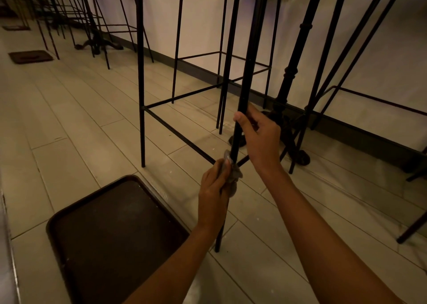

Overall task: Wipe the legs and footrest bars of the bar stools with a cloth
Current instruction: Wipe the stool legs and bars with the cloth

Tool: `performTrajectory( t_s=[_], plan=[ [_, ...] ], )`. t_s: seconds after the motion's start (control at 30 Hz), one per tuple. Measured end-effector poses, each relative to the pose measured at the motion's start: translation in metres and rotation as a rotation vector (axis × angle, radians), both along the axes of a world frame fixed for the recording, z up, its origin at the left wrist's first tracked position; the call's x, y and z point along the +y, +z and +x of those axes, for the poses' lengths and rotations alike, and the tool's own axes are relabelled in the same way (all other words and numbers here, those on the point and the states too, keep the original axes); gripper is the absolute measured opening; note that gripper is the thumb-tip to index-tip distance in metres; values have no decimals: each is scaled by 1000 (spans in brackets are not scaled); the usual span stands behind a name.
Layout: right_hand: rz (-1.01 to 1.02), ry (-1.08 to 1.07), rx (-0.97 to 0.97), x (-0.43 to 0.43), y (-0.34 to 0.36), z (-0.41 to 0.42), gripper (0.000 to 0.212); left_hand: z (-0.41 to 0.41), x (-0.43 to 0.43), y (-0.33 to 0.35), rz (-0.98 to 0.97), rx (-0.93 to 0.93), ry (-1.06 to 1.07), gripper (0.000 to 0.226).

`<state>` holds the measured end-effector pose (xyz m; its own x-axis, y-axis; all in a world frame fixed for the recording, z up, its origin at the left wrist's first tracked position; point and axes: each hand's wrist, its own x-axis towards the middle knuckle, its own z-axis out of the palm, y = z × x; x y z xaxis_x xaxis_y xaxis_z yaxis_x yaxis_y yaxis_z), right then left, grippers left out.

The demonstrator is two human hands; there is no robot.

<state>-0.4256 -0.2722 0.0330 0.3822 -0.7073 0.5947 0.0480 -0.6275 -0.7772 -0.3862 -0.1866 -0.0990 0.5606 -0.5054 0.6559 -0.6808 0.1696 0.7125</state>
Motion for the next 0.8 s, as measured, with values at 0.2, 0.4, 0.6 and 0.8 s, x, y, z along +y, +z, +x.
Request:
performTrajectory(
  t_s=[0.2,0.4,0.6,0.8],
  plan=[
    [22,-14,-31,0,-5,2,37,-10,-18,22,-116,219,25,46],
    [31,-8,-27,-1,-7,0,40,-16,-13,-5,-81,322,38,37],
    [23,-18,-35,-2,-10,1,39,-22,-15,20,-66,338,208,16],
    [46,-15,-54,3,-13,0,40,-28,-6,3,4,303,258,15]
  ],
)
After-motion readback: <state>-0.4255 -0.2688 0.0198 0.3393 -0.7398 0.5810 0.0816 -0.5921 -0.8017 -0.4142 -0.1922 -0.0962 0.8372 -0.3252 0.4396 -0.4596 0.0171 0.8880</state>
